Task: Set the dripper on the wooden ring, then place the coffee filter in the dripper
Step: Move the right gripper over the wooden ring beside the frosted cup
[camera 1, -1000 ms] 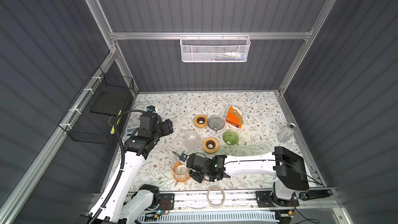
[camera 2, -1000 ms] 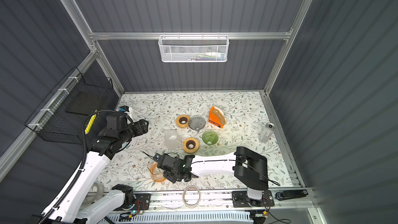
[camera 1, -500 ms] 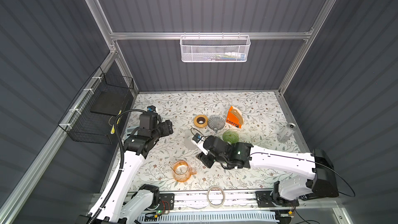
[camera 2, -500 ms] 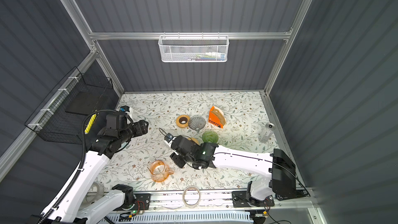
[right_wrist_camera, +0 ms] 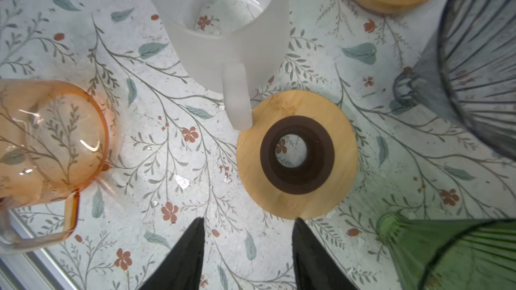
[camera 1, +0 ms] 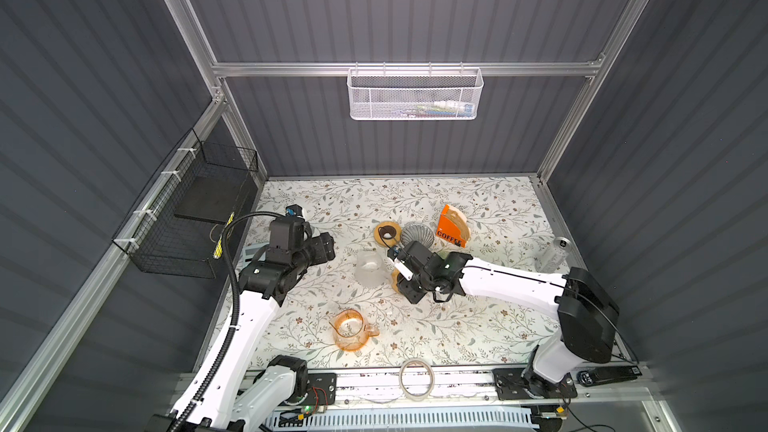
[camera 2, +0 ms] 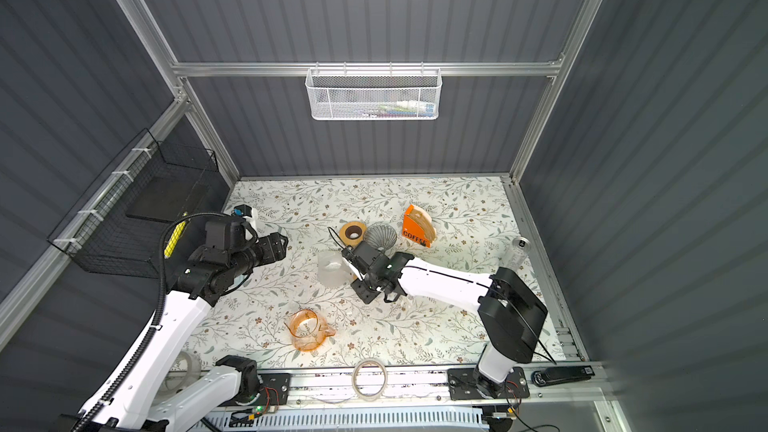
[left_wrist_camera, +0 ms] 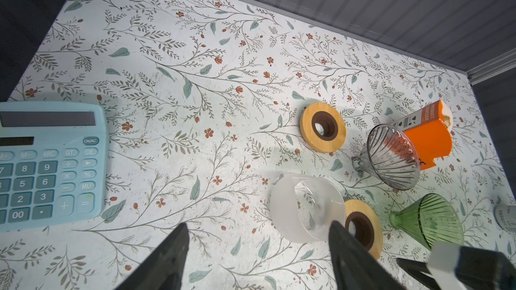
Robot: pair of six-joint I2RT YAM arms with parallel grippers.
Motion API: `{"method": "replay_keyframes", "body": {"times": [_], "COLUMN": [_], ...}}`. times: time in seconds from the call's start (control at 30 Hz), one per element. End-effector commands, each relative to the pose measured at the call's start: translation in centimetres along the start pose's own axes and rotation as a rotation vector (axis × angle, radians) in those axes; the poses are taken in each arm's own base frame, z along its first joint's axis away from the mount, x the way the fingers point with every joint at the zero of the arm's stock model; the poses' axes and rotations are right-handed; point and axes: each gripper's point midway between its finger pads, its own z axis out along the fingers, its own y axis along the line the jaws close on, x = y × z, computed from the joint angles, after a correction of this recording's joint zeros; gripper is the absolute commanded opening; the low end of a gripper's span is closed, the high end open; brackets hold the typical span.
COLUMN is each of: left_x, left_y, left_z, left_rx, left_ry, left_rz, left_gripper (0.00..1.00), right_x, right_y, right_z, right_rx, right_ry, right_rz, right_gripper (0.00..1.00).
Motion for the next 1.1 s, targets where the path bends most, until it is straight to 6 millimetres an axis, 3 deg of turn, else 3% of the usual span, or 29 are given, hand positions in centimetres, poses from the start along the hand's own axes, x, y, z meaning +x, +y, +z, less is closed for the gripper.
{"method": "replay_keyframes", "body": {"times": [0.0, 0.37, 1.07], "left_x": [0.3, -0.3, 0.0], "left_y": [-0.4, -0.6, -0.4], "left_z": [-0.3, 0.3, 1.4], "left_rx": [0.022, 0.022, 0.009], "left_ry": [0.009, 0.01, 0.029], "left_rz": [0.014, 0.026, 0.034], "left_gripper": [0.79, 0.79, 0.79], "right_x": [0.2, -0.2, 0.2], "right_y": [-0.3, -0.7, -1.0], "right_z": [0.8, 3.9, 6.4], "right_rx": [-0.006, 0.001, 0.009], "right_ry": [0.036, 0.083, 0.122], "right_rz": [-0.025, -0.064, -0.086], "right_gripper": [0.53, 0.54, 0.52]}}
